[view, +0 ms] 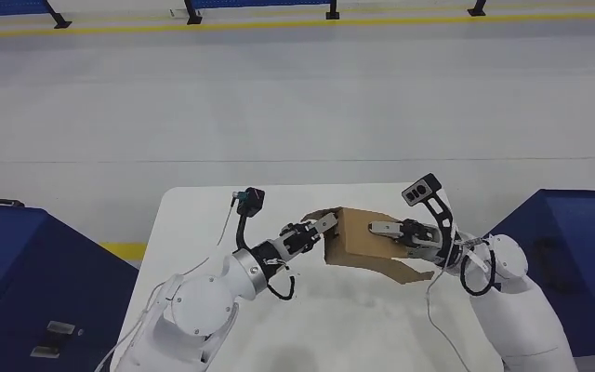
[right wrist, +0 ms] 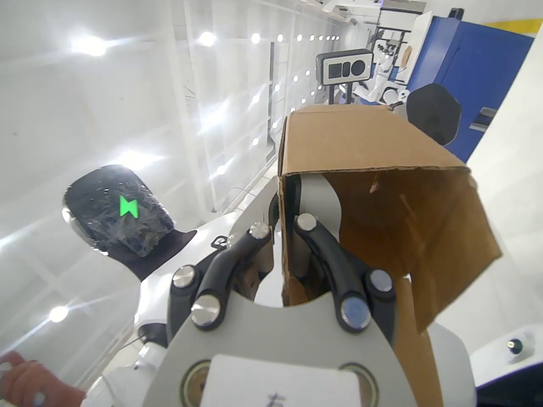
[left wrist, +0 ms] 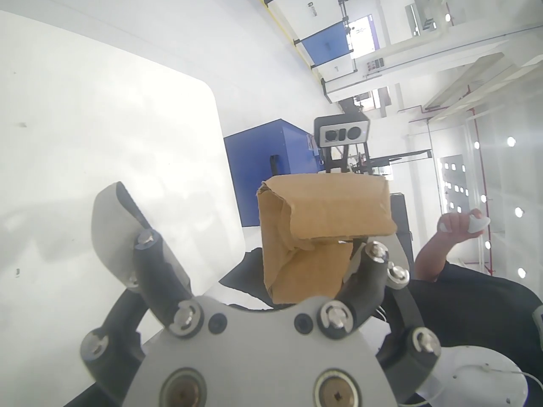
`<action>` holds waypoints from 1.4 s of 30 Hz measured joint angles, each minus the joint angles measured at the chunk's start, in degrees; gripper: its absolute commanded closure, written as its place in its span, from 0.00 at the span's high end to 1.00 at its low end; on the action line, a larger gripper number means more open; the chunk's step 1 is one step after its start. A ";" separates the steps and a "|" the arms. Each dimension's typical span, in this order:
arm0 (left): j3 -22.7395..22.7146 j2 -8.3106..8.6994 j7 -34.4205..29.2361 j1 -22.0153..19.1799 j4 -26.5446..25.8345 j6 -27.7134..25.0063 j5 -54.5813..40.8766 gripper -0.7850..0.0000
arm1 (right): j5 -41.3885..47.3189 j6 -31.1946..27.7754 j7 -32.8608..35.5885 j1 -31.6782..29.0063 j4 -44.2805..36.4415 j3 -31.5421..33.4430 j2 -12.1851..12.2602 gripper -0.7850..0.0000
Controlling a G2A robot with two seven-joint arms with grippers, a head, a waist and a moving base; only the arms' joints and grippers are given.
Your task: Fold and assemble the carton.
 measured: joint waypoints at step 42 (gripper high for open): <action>-1.10 1.28 -3.97 2.64 -0.86 -8.60 2.43 1.00 | 10.16 12.49 14.39 8.21 13.71 -6.07 -1.42 0.00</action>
